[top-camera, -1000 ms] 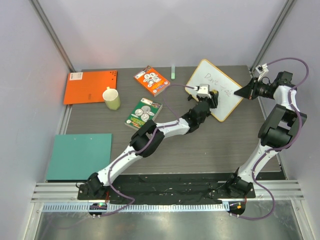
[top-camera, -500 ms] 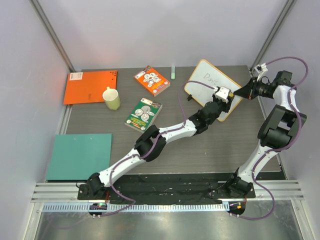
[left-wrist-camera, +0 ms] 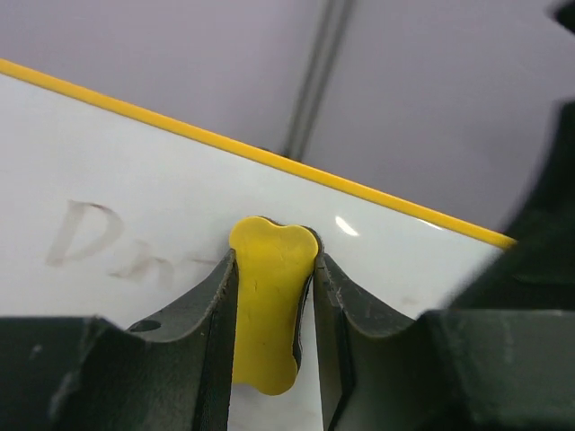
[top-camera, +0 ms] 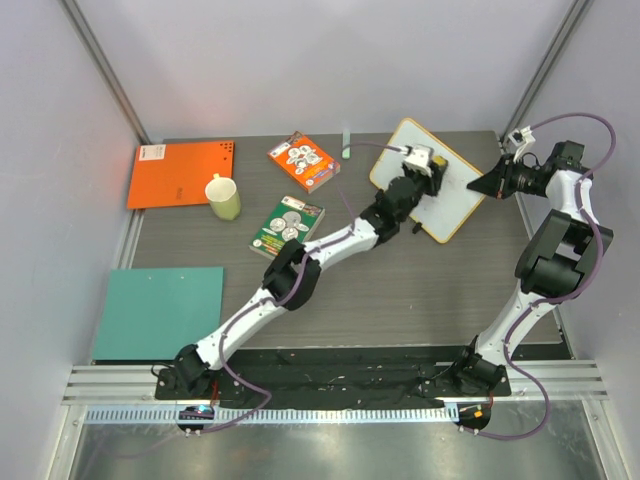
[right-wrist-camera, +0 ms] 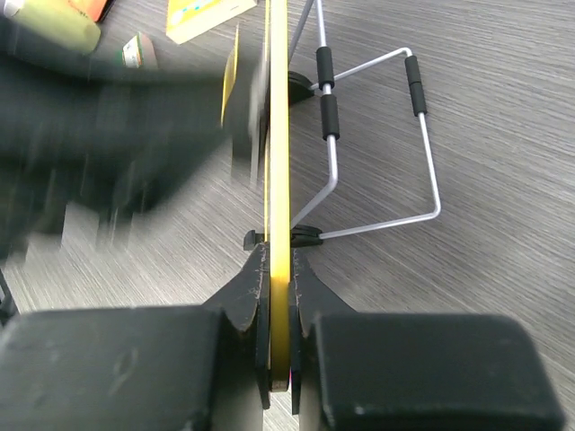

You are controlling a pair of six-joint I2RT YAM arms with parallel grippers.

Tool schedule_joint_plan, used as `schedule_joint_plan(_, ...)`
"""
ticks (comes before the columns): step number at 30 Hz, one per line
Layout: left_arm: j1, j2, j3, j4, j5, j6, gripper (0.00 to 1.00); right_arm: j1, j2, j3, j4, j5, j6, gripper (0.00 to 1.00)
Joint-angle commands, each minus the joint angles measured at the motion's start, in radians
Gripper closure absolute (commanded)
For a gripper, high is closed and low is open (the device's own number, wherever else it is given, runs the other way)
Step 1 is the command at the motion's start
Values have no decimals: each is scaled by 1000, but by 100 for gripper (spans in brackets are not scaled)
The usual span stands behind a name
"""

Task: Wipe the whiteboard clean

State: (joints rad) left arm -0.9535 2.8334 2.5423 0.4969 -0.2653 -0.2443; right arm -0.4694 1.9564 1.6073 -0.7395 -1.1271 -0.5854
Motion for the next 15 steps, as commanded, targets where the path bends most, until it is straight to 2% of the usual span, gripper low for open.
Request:
schedule_joint_plan(1,167,18,10,-87,-101,0,100,61,18,-61,-233,185,-185,99)
schedule_joint_plan(7,157,15,-2,-81,-20,34,100,61,19,-55,-238,176,-182,99)
schedule_joint_plan(15,21,-49,-149,17,89,85,100,61,27,-44,-239,173,-179,99)
